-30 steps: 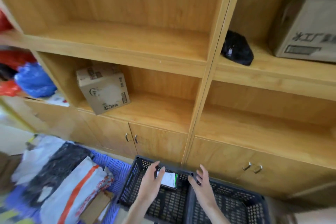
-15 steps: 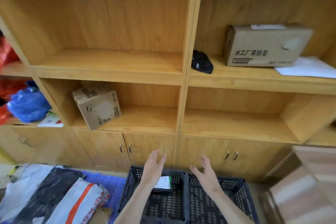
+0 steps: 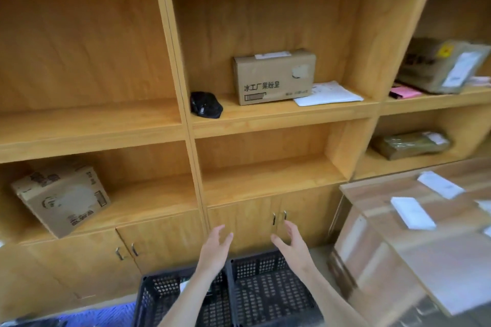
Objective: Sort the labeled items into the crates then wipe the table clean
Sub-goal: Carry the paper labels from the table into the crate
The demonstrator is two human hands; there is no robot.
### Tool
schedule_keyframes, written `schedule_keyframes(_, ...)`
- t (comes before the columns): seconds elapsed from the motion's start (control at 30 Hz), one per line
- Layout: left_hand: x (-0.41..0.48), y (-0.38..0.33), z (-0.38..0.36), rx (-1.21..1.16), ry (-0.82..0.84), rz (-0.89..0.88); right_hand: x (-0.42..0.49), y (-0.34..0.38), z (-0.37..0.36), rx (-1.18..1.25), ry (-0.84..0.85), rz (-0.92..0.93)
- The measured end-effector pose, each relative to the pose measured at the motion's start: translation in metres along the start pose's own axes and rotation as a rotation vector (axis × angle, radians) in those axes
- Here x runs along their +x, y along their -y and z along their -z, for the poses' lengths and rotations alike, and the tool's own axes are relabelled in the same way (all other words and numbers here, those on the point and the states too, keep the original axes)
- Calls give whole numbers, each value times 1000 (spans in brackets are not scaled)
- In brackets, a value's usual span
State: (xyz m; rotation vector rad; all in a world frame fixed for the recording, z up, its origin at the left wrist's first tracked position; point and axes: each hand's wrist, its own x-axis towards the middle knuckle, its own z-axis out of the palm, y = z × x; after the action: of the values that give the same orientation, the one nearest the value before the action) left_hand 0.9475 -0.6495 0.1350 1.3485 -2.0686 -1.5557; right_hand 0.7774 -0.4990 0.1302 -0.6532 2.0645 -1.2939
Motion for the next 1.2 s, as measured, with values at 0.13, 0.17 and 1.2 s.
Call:
schedule_keyframes(0.13,-9,-56,-53,11,62,-73,-14,-17,79,81,-102,10)
schedule_keyframes(0.17,-8,-59,-60,6,60,-65,-17,-16,89,79,-100,21)
schedule_keyframes(1.2,-47,-236,-518,139,375,-292,-64,-206,502,214,-422,-100)
